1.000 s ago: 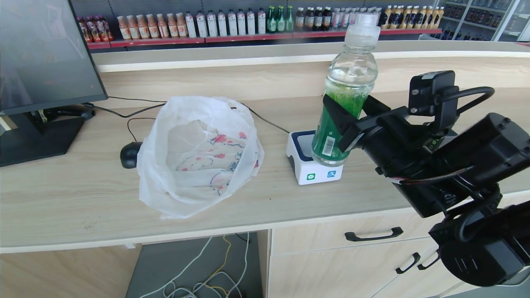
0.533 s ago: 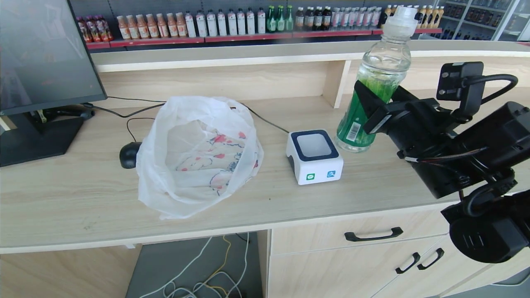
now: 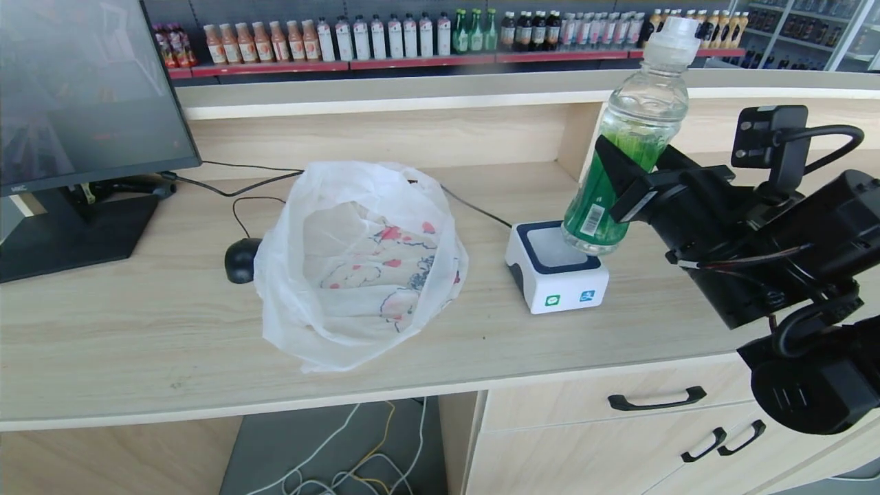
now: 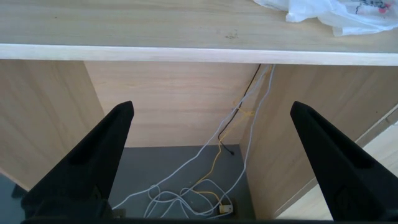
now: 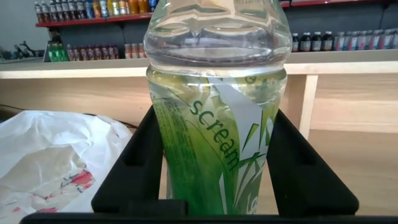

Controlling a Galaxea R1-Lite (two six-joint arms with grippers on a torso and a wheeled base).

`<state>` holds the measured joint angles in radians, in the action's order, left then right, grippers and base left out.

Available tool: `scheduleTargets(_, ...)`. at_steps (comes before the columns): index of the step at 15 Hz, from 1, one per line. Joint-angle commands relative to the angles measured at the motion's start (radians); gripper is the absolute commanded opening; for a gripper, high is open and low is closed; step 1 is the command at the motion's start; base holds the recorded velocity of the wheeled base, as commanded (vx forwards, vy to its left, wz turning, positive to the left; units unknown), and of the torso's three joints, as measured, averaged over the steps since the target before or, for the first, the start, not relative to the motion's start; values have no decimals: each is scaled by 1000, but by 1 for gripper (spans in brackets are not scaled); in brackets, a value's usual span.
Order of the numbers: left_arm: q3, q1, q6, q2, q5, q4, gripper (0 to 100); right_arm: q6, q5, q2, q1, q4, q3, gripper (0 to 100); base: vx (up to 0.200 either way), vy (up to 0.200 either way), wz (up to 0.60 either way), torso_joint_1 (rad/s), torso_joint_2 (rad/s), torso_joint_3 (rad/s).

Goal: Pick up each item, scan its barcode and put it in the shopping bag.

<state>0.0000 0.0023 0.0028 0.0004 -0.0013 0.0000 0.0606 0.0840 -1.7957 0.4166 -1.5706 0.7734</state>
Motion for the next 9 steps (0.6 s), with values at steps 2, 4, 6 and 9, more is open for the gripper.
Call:
scheduleTargets(2,0,1,0,0,0,0,100,2,2,-4,-2,0,-2,0,0,200,0,-10,-2,0)
scheduleTargets(4,0,1,0,0,0,0,100,2,2,-4,-2,0,0,0,0,200,0,2,-2,2)
scheduleTargets(6,0,1,0,0,0,0,100,1,2,-4,-2,0,1,0,0,200,0,2,7,5)
scheduleTargets(9,0,1,0,0,0,0,100,1,2,4,8,0,0,0,0,200,0,4,1,4)
